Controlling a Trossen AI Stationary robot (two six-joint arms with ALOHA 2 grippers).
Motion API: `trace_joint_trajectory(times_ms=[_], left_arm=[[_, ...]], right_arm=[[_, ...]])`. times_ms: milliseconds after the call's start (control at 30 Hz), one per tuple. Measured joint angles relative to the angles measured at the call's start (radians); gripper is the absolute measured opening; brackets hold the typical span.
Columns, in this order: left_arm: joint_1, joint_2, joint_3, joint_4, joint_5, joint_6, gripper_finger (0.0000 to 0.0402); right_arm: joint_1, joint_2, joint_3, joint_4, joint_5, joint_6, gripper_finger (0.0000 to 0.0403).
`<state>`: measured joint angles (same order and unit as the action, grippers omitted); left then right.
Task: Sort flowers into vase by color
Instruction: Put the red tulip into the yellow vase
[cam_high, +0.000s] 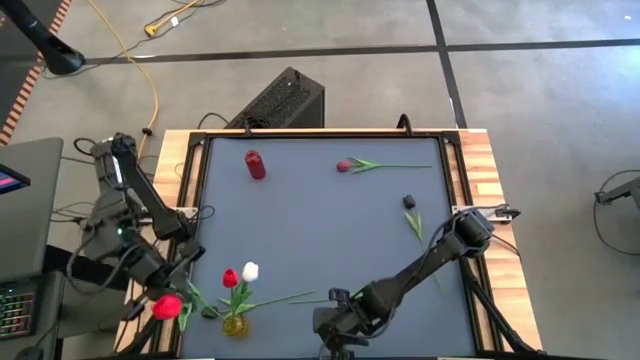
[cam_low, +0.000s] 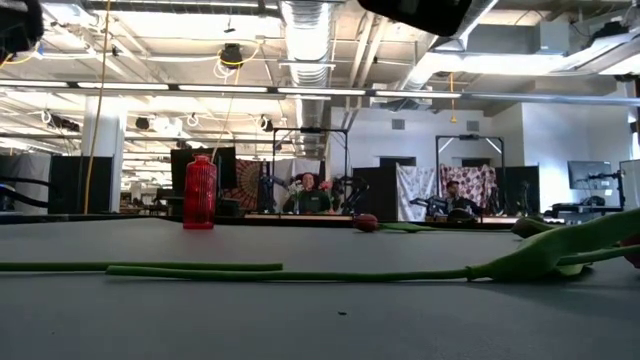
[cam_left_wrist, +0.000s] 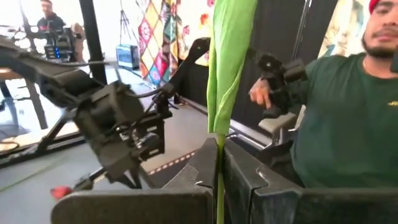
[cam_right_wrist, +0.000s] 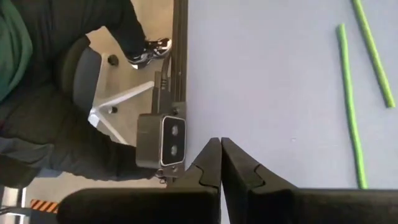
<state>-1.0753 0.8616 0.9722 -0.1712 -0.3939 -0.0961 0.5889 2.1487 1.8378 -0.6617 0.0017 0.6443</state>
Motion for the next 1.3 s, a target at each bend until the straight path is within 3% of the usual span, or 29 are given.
trace_joint_trajectory(times_ms=[133, 333, 667, 800, 1067, 1300], left_arm=[[-0.027, 0.063, 0.000, 0.032, -0.049, 0.030, 0.0000], [-0.076, 0.154, 0.000, 0.049, -0.176, 0.024, 0.0000], [-0.145, 0.240, -0.021, 0.133, -0.349, 0.015, 0.0000], [-0.163, 0.249, -0.071, 0.212, -0.390, -0.003, 0.0000], [-0.205, 0.244, -0.138, 0.302, -0.463, 0.004, 0.0000], [-0.214, 0.243, -0.144, 0.300, -0.483, -0.002, 0.0000]], right_arm=[[-0.019, 0.000, 0.000, 0.006, 0.021, -0.011, 0.0031], [-0.048, 0.000, 0.000, 0.011, 0.176, -0.068, 0.0028], [-0.088, 0.000, 0.000, 0.015, 0.183, -0.137, 0.0032], [-0.101, 0.000, 0.000, 0.023, 0.190, -0.156, 0.0028], [-0.143, -0.001, 0.000, 0.078, 0.353, -0.194, 0.0028], [-0.185, -0.001, 0.000, 0.095, 0.364, -0.214, 0.0028]])
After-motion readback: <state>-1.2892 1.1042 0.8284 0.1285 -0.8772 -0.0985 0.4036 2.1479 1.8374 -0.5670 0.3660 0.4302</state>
